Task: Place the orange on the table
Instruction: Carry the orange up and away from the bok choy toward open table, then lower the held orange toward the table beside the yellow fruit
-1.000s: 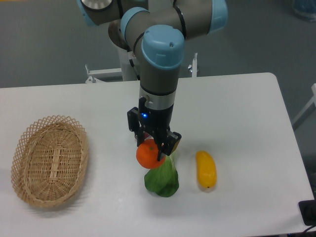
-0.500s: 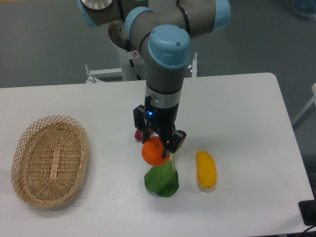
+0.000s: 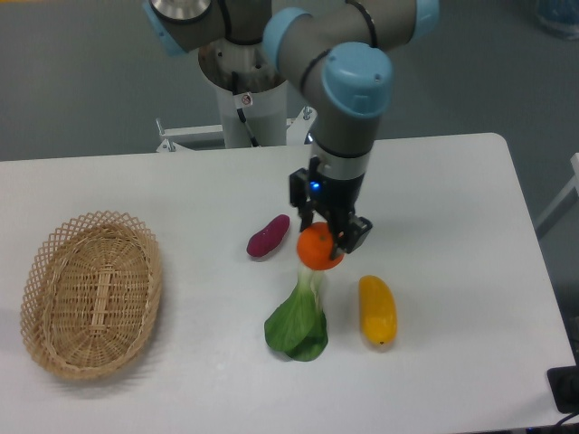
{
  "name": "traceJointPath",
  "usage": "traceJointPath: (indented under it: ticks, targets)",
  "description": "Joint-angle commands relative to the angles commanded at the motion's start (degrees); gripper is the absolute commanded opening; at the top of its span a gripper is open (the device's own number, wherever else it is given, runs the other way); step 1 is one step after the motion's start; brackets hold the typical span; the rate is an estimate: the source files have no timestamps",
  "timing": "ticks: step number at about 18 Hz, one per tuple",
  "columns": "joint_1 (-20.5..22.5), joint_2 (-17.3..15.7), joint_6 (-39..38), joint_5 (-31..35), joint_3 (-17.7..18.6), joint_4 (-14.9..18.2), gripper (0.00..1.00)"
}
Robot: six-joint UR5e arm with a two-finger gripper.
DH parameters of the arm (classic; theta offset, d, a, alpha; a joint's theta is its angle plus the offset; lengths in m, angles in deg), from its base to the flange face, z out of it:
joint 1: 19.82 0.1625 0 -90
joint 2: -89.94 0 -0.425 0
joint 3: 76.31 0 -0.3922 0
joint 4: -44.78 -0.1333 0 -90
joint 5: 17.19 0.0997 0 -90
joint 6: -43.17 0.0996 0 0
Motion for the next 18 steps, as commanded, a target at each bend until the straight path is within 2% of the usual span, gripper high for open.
traceJointPath:
  ticks: [6,9,18]
  targets:
    - [3.8,0.9,4.7,3.9,2.2,-0.4,0.67]
    - [3.7,2.5,3.6,4.1,4.3,-1.3,0.66]
    - [3.4,4.3,0.0,6.2,6.2,-2.0,0.70]
